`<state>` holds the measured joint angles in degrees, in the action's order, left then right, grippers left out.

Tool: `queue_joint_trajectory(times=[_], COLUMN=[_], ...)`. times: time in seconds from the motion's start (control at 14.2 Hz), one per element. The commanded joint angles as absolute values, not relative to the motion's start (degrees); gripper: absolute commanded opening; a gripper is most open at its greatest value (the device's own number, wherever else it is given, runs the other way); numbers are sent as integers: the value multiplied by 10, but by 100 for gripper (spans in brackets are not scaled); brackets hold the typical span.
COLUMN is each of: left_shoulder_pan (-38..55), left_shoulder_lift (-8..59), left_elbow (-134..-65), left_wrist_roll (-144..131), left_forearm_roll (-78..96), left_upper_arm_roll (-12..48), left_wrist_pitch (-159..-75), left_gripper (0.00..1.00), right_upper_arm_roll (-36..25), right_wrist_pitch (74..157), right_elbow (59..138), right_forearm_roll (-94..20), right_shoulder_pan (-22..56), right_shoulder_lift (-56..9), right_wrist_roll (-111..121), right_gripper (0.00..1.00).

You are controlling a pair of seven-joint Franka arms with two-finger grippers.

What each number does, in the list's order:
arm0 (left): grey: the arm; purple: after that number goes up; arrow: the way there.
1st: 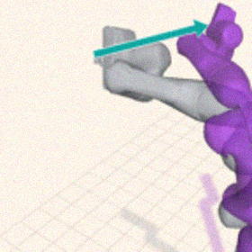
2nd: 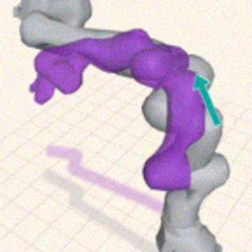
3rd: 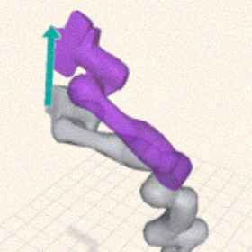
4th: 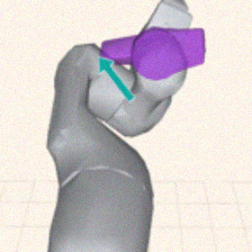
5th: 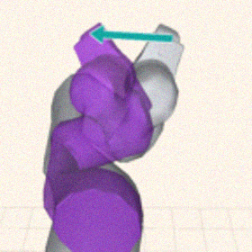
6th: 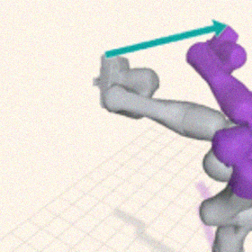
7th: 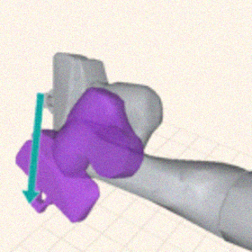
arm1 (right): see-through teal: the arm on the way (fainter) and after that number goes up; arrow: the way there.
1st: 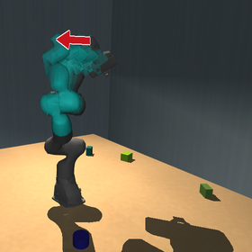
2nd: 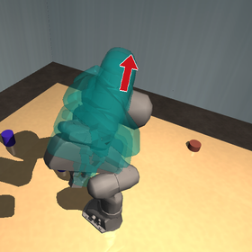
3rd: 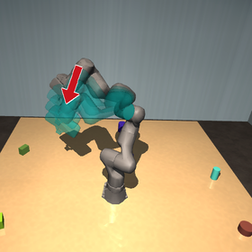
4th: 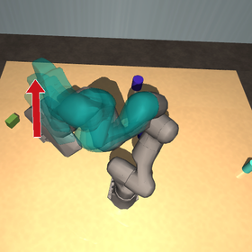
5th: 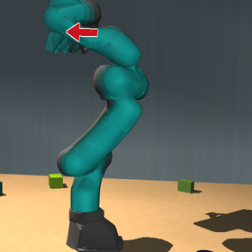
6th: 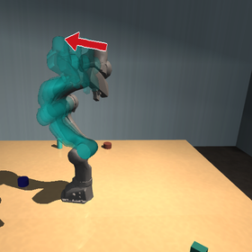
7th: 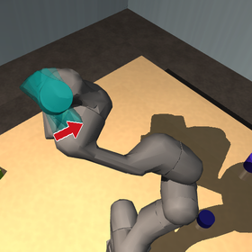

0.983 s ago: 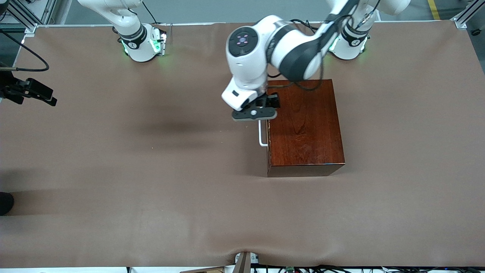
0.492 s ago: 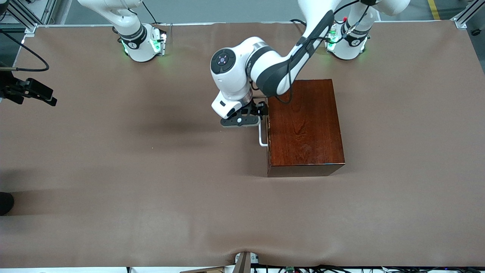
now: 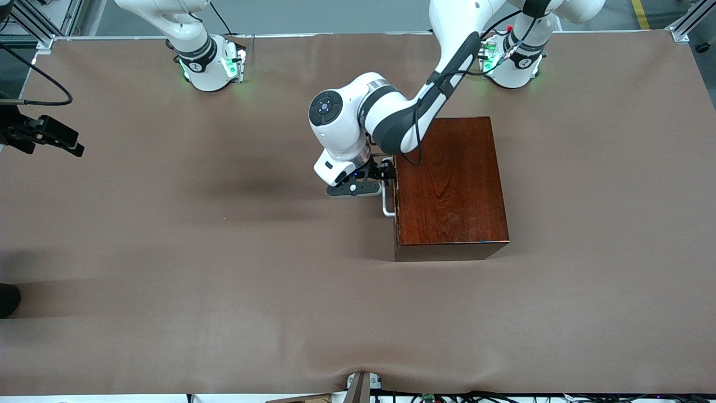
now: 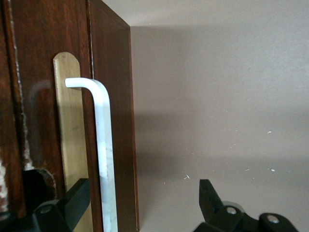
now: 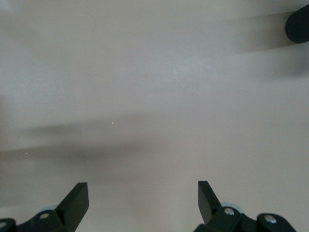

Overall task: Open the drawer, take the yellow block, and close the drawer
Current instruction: 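Lower the left gripper and hook the white drawer handle, then pull the drawer open by its handle with the left gripper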

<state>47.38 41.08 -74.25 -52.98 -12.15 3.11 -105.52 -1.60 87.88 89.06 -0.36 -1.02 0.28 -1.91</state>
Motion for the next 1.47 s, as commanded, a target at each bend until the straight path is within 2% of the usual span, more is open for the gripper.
queue_joint_trajectory(times=[0.0,0.42,1.12,1.4], left_shoulder_pan=[483,483,497,497], left_shoulder_lift=[428,455,457,463], left_elbow=[-723,-705,-693,-692], left_wrist_roll=[-545,-599,-620,-656], left_forearm_roll=[-134,-133,-95,-72], left_upper_arm_roll=[16,18,31,31], left_wrist_pitch=[-1054,-1099,-1105,-1135], left_gripper=[100,100,100,100], right_upper_arm_roll=[-6,-6,-6,-6], right_wrist_pitch=[873,873,874,873], right_elbow=[888,888,887,888], right_forearm_roll=[-11,-11,-11,-11], right_shoulder_pan=[-25,-25,-25,-25], right_shoulder_lift=[7,6,6,7], right_wrist_roll=[-20,-20,-21,-21], right_gripper=[100,100,100,100])
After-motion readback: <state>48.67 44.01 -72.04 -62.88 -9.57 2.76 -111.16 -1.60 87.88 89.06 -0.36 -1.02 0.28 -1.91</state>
